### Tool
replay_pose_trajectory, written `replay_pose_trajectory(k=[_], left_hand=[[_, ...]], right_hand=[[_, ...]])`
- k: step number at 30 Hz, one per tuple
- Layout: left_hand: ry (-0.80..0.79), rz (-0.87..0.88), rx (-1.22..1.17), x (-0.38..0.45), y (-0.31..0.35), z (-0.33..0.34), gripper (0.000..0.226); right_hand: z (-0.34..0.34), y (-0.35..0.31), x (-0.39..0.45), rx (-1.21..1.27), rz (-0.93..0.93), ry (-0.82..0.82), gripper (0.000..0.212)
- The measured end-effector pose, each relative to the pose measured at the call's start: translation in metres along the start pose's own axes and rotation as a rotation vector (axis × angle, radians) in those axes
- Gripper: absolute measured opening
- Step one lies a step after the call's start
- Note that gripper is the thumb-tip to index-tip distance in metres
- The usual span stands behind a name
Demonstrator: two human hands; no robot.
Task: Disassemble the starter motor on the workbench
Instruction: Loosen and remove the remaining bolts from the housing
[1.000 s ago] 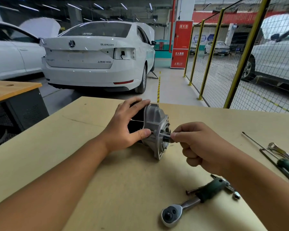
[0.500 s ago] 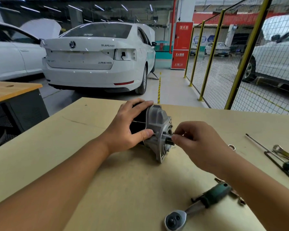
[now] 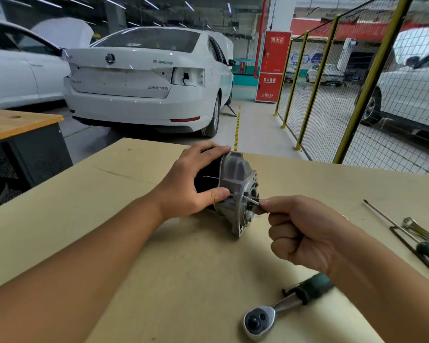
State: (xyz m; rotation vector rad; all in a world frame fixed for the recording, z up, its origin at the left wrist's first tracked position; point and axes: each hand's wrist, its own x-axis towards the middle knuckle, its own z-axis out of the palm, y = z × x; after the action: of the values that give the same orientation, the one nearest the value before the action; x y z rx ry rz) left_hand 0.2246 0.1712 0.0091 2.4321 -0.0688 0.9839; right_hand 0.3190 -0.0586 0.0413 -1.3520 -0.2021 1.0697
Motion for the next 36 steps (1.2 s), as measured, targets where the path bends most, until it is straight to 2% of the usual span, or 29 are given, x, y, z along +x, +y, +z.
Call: replay_pose_trajectory(k=[2,4,8,10,13,15,17,19,22,24,26,28,29,33,36], left_hand=[[0.000,0.011,-0.007,0.000,-0.001,-0.001,0.077],[-0.004,0.015,-0.013,0.001,0.000,-0.001,0.077],[-0.010,0.013,-0.021,0.001,0.000,0.000,0.077],[-0.007,0.014,-0.019,0.001,0.000,-0.001,0.077],[-0.002,0.013,-0.021,0.001,0.000,0.000,0.076],[-0.002,0.010,-0.025,0.001,0.000,0.000,0.076],[-0.002,0.004,-0.029,0.000,0.001,0.001,0.076],[-0.002,0.004,-0.032,0.000,0.002,0.000,0.076],[-0.002,0.001,-0.032,0.001,0.003,0.000,0.076],[-0.004,-0.002,-0.046,0.000,0.003,0.000,0.076],[-0.020,-0.010,-0.056,0.000,0.001,-0.001,0.075],[-0.043,-0.027,-0.082,0.001,0.000,-0.004,0.073],[-0.052,-0.034,-0.096,0.002,0.000,-0.005,0.072],[-0.049,-0.044,-0.103,0.003,0.002,-0.005,0.067],[-0.040,-0.054,-0.099,0.002,0.004,-0.005,0.067]], right_hand=[[0.003,0.000,-0.001,-0.016,-0.024,0.017,0.017],[0.003,0.002,0.000,-0.212,-0.188,0.090,0.017],[-0.002,0.006,0.002,-0.951,-0.709,0.283,0.022],[-0.006,0.006,0.000,-1.289,-0.944,0.309,0.019],[-0.011,0.006,-0.003,-1.681,-1.122,0.272,0.019],[-0.013,0.006,-0.002,-1.695,-1.139,0.244,0.021],[-0.010,0.007,-0.003,-1.522,-1.087,0.245,0.020],[-0.007,0.005,0.001,-1.174,-0.849,0.263,0.020],[-0.003,0.000,0.002,-0.493,-0.336,0.137,0.016],[-0.001,0.000,-0.002,-0.291,-0.187,0.093,0.013],[0.002,0.000,-0.003,-0.225,-0.135,0.073,0.012],[0.000,0.001,-0.001,-0.307,-0.206,0.092,0.013],[-0.001,0.003,0.001,-0.435,-0.311,0.119,0.016],[-0.008,0.007,-0.001,-1.298,-0.972,0.278,0.021],[-0.014,0.008,-0.001,-1.480,-1.134,0.254,0.017]])
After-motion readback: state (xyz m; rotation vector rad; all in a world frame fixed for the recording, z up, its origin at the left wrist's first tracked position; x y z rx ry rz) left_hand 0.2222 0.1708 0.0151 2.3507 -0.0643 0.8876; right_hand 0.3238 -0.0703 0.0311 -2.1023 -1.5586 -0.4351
